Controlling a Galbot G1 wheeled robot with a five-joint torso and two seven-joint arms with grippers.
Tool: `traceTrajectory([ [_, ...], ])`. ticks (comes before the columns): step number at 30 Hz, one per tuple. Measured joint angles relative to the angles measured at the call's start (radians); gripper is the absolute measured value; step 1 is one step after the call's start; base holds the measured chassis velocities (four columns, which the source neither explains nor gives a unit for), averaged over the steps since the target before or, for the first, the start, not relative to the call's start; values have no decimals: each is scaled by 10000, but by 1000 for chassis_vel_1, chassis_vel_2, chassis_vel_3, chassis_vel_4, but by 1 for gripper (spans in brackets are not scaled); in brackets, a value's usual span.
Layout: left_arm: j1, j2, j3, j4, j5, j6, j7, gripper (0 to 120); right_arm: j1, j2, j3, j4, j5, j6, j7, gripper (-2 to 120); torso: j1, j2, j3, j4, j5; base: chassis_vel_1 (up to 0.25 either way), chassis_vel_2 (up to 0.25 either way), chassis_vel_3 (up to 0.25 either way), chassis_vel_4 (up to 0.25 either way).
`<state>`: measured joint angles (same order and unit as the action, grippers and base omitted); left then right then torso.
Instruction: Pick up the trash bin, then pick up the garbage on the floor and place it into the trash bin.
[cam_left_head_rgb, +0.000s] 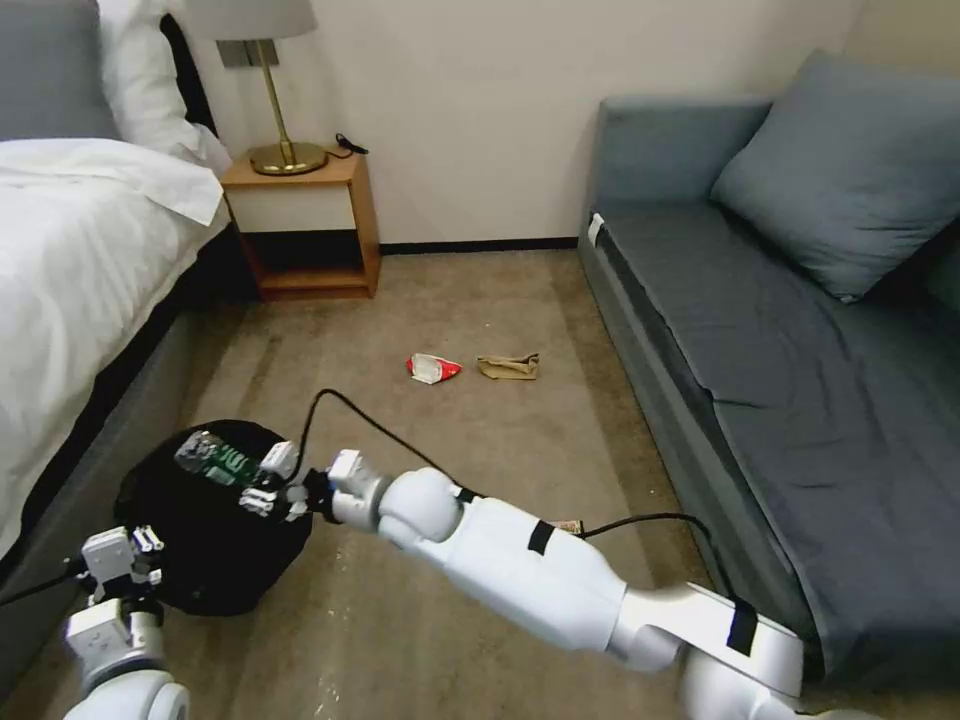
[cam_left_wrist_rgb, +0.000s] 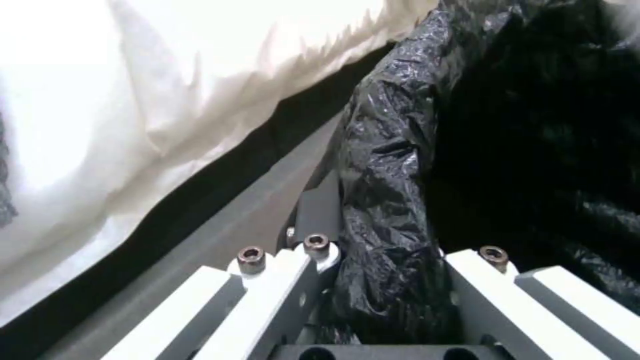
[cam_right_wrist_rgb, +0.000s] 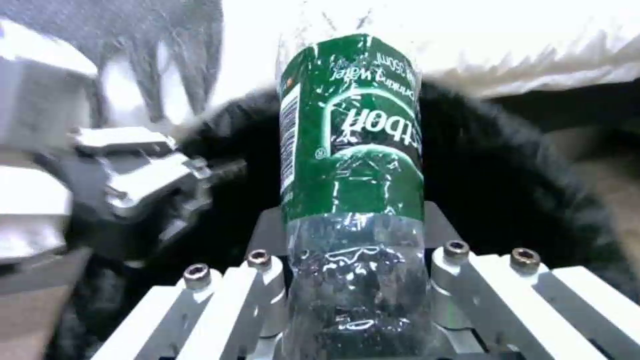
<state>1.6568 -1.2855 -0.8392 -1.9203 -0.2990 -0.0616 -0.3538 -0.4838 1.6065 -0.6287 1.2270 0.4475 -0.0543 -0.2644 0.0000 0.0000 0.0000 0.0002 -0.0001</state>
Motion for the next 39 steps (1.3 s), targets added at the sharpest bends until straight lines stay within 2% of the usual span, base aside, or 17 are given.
traceTrajectory([
  [11,74,-180,39,-402,4,-18,117,5,69,44,-15,-1135,-295,334,260,28,0,-1,0,-4,-1,0,0,0,0],
  [14,191,-200,42,-448,4,-37,139,5,-35,37,-65,-1376,-429,440,316,33,0,-1,0,-3,0,0,0,0,0],
  [18,287,-253,48,-456,0,-80,190,5,-142,31,-188,-1474,-579,541,375,51,0,0,0,-2,0,0,0,0,0],
  [20,285,-272,52,-455,7,-85,193,5,-155,29,-202,-1454,-596,550,390,54,0,-1,0,-2,0,0,0,0,0],
  [21,263,-310,65,-438,28,-96,199,5,-168,26,-224,-1377,-619,552,423,61,0,-1,0,-2,0,0,0,0,0],
  [24,136,-383,85,-292,91,-97,203,5,-134,23,-308,-1035,-584,518,532,75,0,0,0,-2,0,0,0,0,0],
  [26,93,-404,88,-232,108,-97,203,5,-118,22,-329,-943,-566,507,563,79,0,-1,0,-1,1,0,0,0,0],
  [29,-8,-465,95,-60,168,-98,201,5,-112,19,-371,-634,-510,465,627,93,0,-1,0,-2,1,0,0,0,0],
  [33,-60,-471,94,57,184,-104,180,5,-110,18,-372,-385,-462,443,654,99,0,-1,0,-2,0,0,0,0,0],
  [39,-186,-359,26,273,116,-161,140,5,163,-124,-477,427,-253,251,688,100,0,0,0,2,3,0,0,0,0],
])
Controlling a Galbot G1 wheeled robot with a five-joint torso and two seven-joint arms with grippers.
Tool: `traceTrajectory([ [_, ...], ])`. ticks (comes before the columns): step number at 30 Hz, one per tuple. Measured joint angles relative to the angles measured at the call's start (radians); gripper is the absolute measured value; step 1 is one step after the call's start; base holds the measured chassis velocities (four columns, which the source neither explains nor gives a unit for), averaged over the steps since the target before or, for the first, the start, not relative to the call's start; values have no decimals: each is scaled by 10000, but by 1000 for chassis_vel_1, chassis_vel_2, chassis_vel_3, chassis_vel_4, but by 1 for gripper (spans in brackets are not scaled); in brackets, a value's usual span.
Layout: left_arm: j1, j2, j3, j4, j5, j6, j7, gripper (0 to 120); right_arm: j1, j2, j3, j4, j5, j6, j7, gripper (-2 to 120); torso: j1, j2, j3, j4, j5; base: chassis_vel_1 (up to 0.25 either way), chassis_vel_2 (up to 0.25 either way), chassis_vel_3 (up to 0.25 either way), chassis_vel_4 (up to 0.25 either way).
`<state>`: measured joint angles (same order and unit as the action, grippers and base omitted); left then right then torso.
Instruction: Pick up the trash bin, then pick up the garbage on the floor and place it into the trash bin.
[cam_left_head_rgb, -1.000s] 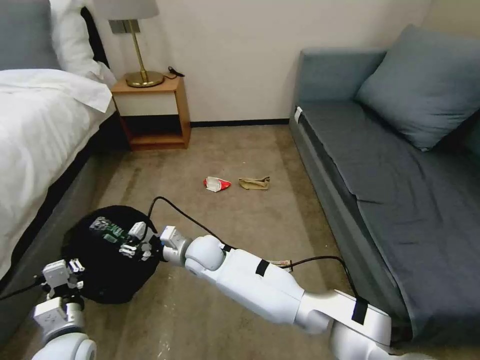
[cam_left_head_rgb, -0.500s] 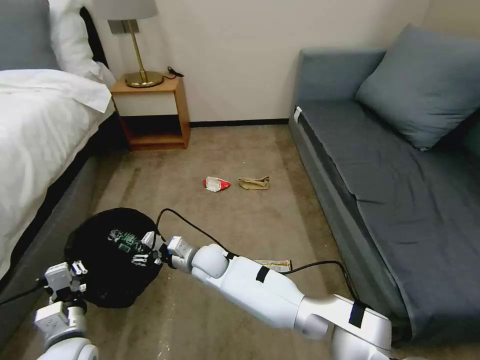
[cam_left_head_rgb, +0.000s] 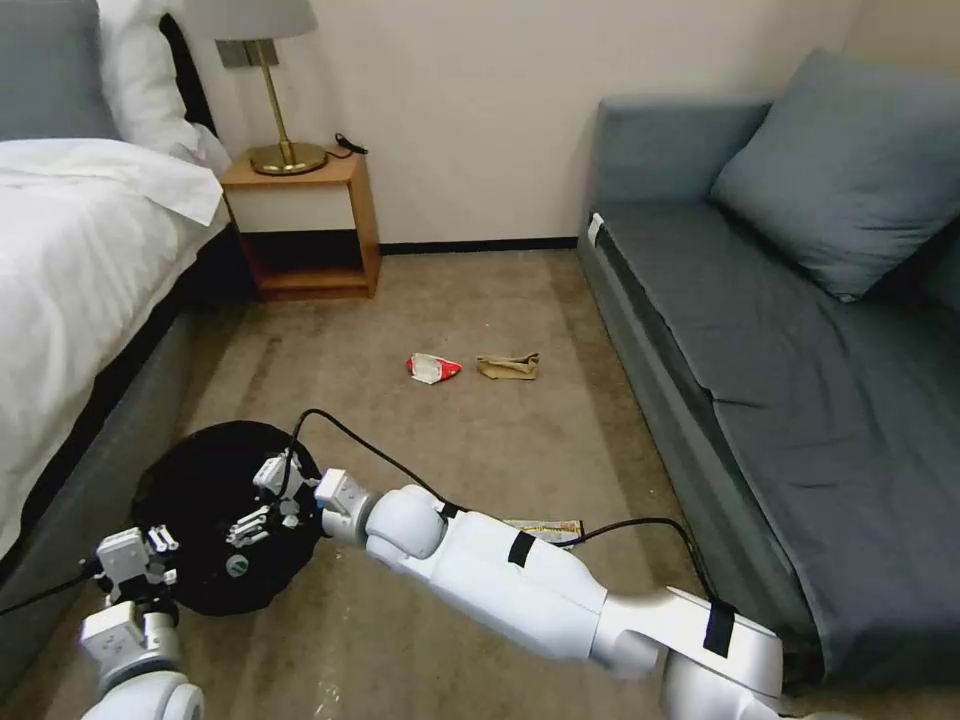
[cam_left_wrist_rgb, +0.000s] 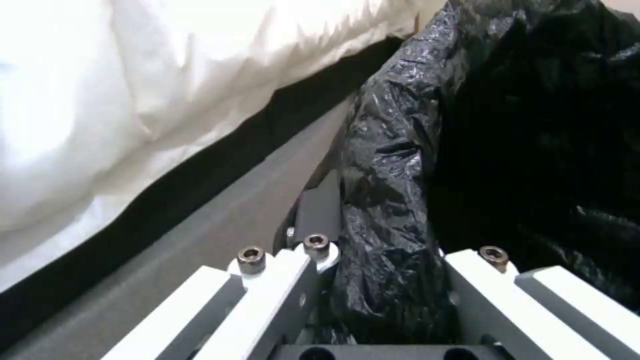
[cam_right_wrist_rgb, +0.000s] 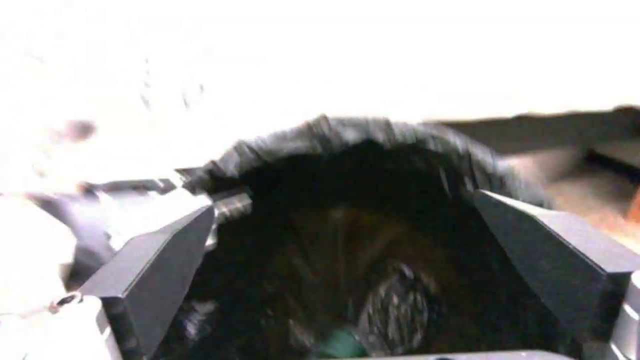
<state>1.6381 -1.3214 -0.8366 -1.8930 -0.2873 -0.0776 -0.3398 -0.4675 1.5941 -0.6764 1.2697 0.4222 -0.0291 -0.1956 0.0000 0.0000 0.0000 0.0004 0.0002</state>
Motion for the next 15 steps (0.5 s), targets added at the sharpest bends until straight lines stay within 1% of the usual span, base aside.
traceTrajectory([
  [1,0,0,0,0,0,0,0,5,0,0,0,0,0,0,0,100,0,0,0,0,0,0,0,0,0],
  [3,-6,22,-29,28,-81,-42,-26,5,184,-457,-95,278,-1,-164,-8,100,0,0,-1,0,-1,0,0,0,0],
  [5,2,27,-41,56,-136,-86,-50,5,321,-1211,-143,606,-10,-421,-69,100,0,0,0,-3,0,0,0,0,0],
  [6,2,27,-41,56,-136,-86,-50,5,321,-1211,-143,606,-10,-421,-69,100,0,0,0,-3,0,0,0,0,0],
  [9,21,26,-40,106,-154,-152,-57,5,403,-2352,-60,966,-185,-912,-343,100,0,0,0,-8,1,0,0,0,0],
  [11,20,36,-39,156,-158,-174,-66,5,439,-3037,87,970,-463,-1094,-580,100,0,-1,0,-6,1,0,0,0,0],
  [12,20,36,-39,156,-158,-174,-66,5,439,-3037,87,970,-463,-1094,-580,100,0,-1,0,-6,1,0,0,0,0],
  [15,-25,77,-33,194,-175,-189,-85,5,441,-3869,155,640,-1036,-1188,-704,100,0,0,0,-6,3,0,0,0,0],
])
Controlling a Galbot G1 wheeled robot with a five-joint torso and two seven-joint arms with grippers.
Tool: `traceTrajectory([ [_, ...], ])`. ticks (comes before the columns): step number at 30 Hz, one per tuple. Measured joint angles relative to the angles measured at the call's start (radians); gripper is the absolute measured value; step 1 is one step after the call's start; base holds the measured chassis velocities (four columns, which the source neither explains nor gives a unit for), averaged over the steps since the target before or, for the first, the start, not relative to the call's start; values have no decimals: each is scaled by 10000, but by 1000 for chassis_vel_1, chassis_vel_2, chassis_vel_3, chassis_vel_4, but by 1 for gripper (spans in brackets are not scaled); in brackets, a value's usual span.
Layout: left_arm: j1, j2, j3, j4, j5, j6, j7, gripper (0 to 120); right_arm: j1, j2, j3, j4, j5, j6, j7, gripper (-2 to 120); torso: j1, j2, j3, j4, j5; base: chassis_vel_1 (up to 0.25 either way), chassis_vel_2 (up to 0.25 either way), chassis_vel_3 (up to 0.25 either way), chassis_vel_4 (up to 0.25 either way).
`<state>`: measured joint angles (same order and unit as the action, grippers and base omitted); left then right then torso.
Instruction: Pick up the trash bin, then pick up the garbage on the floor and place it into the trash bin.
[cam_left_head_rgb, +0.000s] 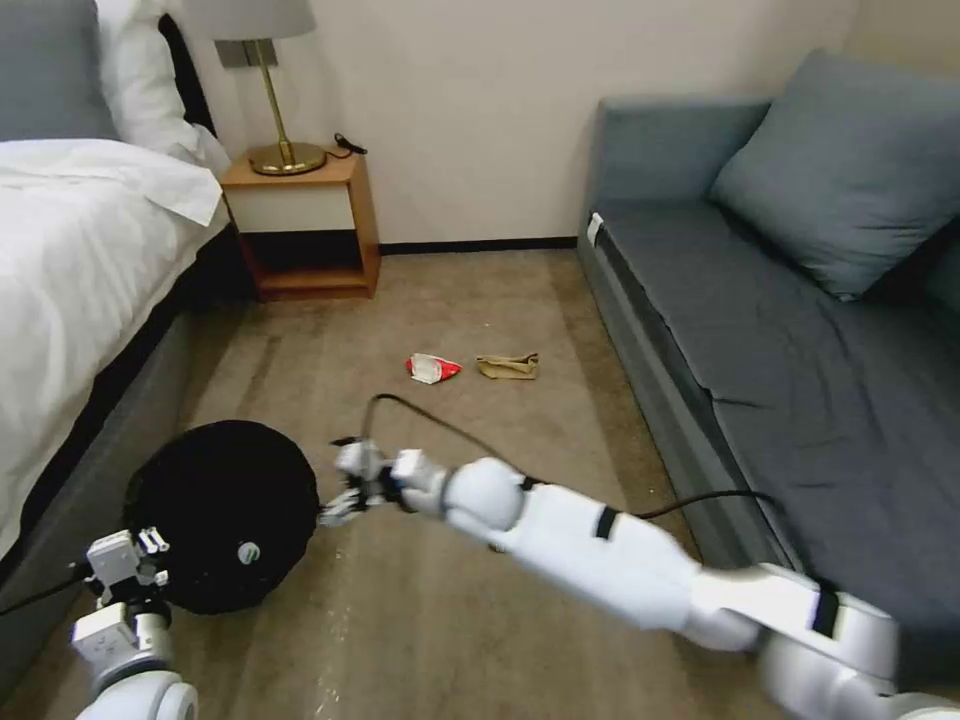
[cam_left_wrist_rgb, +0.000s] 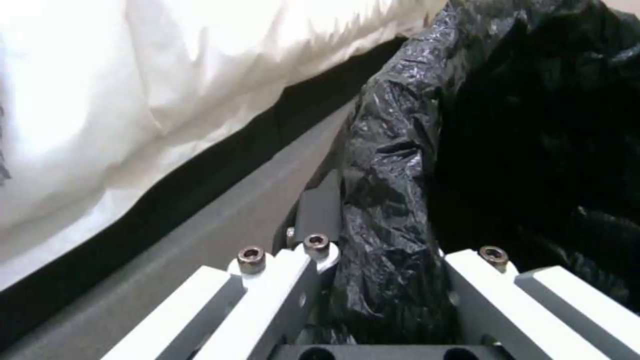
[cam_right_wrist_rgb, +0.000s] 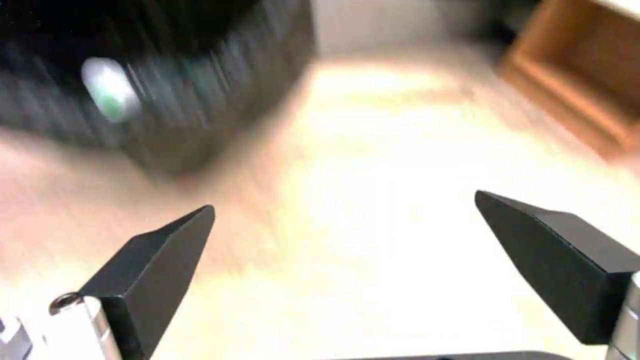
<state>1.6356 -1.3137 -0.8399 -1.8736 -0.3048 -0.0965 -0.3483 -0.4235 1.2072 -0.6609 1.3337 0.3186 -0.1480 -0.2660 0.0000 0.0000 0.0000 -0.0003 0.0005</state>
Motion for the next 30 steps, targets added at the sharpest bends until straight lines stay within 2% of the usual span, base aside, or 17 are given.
traceTrajectory([
  [7,-55,-36,26,59,-12,-72,-102,5,-398,-656,85,-1016,-1243,164,-145,100,0,0,0,1,-1,0,0,0,0],
  [14,-40,-55,30,59,1,0,-152,5,-987,-525,1040,-2820,-2541,381,-724,100,0,0,0,2,0,0,0,0,0],
  [22,-19,-42,23,102,50,0,-150,5,-1142,-503,1343,-3736,-2644,541,-1256,100,0,0,0,3,-2,0,0,0,0],
  [30,-43,-35,37,116,149,17,-107,5,-1324,-361,1683,-4478,-2638,753,-1374,100,0,0,0,3,-4,0,0,0,0],
])
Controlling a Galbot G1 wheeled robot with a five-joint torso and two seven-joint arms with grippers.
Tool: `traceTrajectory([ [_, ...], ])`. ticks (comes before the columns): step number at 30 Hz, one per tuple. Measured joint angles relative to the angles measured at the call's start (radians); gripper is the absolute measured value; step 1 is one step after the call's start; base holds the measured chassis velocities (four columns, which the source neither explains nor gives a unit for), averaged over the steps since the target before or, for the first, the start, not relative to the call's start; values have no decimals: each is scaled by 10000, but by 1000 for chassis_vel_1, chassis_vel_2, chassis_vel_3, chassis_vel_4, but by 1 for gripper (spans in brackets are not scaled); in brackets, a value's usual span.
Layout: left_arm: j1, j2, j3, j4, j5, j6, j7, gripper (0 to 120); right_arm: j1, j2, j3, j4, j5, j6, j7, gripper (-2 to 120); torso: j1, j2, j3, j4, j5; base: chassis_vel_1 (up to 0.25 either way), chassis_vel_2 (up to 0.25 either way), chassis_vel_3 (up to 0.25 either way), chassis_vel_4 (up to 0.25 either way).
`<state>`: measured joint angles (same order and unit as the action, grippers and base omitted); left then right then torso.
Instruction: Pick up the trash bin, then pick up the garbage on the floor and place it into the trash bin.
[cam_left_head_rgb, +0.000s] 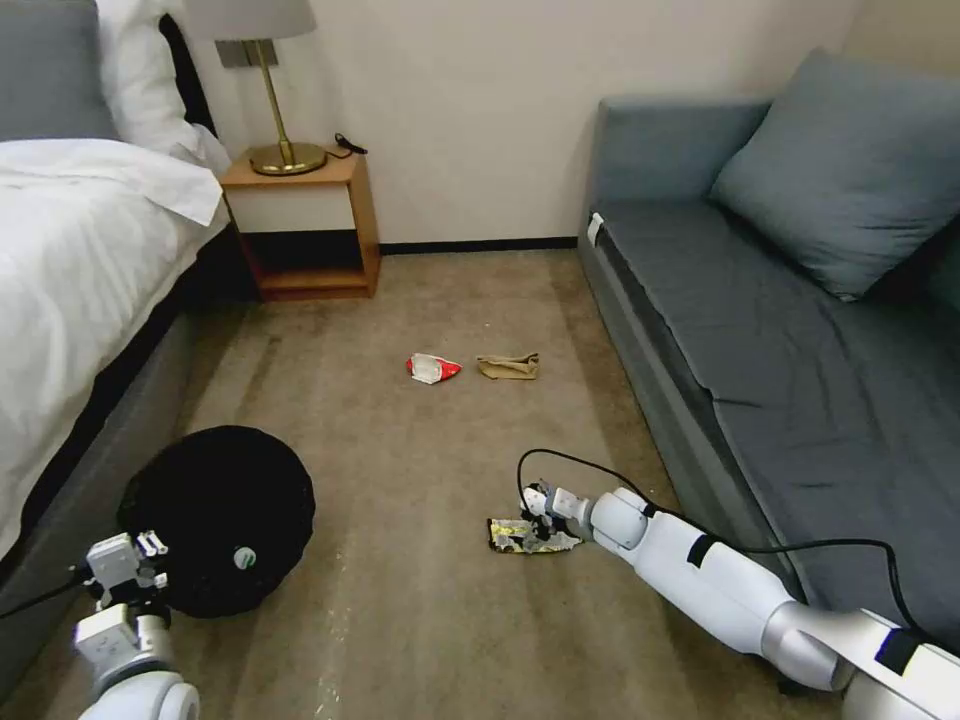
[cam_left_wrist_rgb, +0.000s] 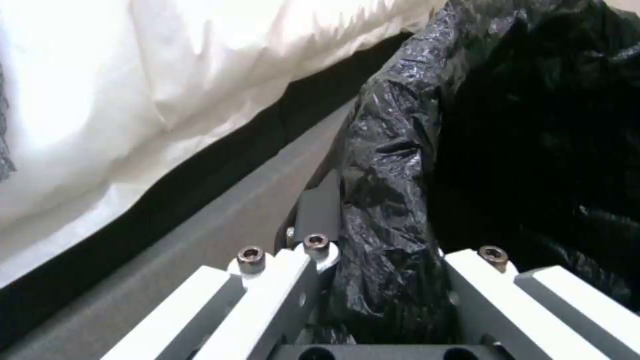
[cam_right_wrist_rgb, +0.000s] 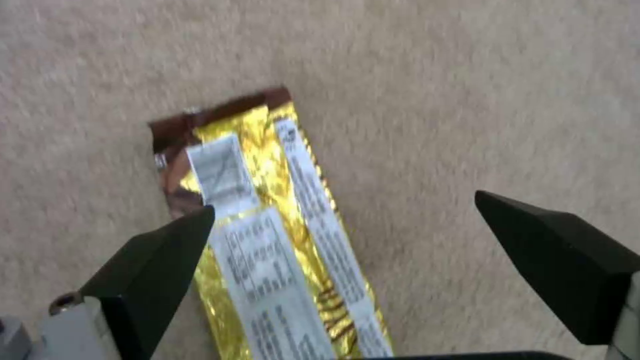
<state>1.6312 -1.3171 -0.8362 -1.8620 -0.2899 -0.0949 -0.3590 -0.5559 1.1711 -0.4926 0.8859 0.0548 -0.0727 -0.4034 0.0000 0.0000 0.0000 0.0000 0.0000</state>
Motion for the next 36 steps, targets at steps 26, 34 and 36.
traceTrajectory([
  [26,109,11,-10,-110,-18,14,3,5,-300,21,765,-483,-73,445,-626,91,0,1,0,0,3,0,0,0,0],
  [34,106,-30,10,-54,5,-1,6,5,-309,-327,558,103,432,181,-617,100,0,1,1,0,1,0,0,0,0],
  [36,107,-30,10,-55,6,-2,6,5,-328,-341,550,67,439,181,-633,100,0,1,0,0,1,0,0,0,0],
])
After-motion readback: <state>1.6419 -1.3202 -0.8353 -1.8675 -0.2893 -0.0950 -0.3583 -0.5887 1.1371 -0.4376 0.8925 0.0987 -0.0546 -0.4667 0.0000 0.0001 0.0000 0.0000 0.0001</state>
